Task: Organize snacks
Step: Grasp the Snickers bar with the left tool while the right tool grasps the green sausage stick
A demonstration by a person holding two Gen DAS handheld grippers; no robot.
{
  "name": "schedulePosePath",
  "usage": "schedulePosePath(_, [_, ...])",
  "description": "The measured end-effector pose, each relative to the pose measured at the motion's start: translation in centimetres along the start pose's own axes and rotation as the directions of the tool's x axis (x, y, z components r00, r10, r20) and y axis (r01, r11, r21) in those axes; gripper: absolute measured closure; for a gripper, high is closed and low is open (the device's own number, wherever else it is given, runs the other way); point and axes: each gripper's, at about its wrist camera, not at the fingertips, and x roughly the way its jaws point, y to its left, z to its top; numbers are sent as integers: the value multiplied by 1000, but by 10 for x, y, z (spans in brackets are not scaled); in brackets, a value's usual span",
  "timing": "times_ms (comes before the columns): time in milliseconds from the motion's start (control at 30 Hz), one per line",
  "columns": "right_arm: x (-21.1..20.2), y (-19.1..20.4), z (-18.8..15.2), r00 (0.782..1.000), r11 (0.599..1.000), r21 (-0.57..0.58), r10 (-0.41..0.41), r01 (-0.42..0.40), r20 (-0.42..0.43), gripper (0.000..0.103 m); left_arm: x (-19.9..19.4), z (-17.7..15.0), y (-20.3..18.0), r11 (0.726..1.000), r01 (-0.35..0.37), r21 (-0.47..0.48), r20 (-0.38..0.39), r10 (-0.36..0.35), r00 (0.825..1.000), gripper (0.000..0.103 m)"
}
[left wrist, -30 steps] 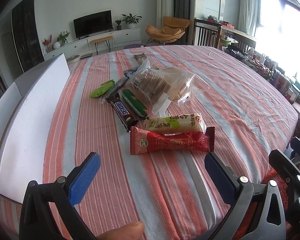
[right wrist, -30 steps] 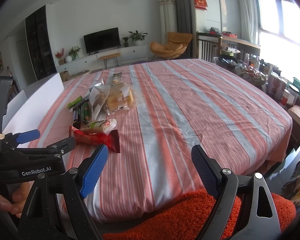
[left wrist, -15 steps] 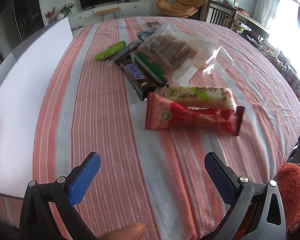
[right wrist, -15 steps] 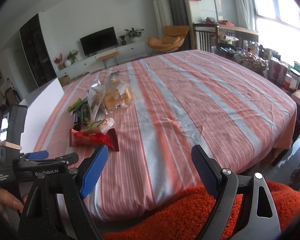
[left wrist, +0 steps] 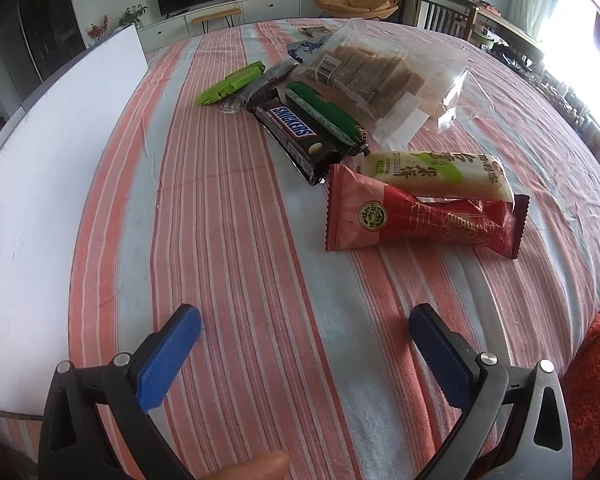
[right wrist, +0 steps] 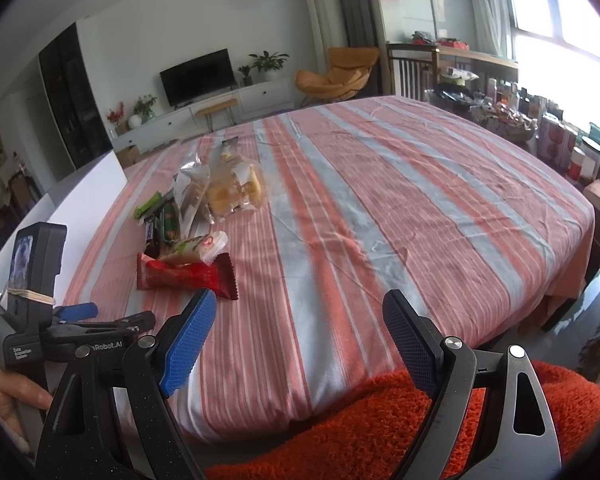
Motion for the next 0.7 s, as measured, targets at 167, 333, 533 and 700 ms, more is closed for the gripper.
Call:
schedulePosePath(167, [0,-2,0,1000,1000,-4,-1,1,-7,15,0,1,2,1000,15,24,2,-15,1000,0])
schedulePosePath(333, [-1,-3,-1,1000,1000,-6,4,-4,-11,15,-19,41,35,990,95,-100,32,-93,995,2])
schedulePosePath(533, [1,-2,0,1000,1000,-12,1,-1,-24,15,0,109,48,987,128,-92,33,-126,992,8])
schedulePosePath(700, [2,-5,0,1000,1000,-1,1,-1,-26,15,45,128,41,991,98,-91,-43,-102,994,34])
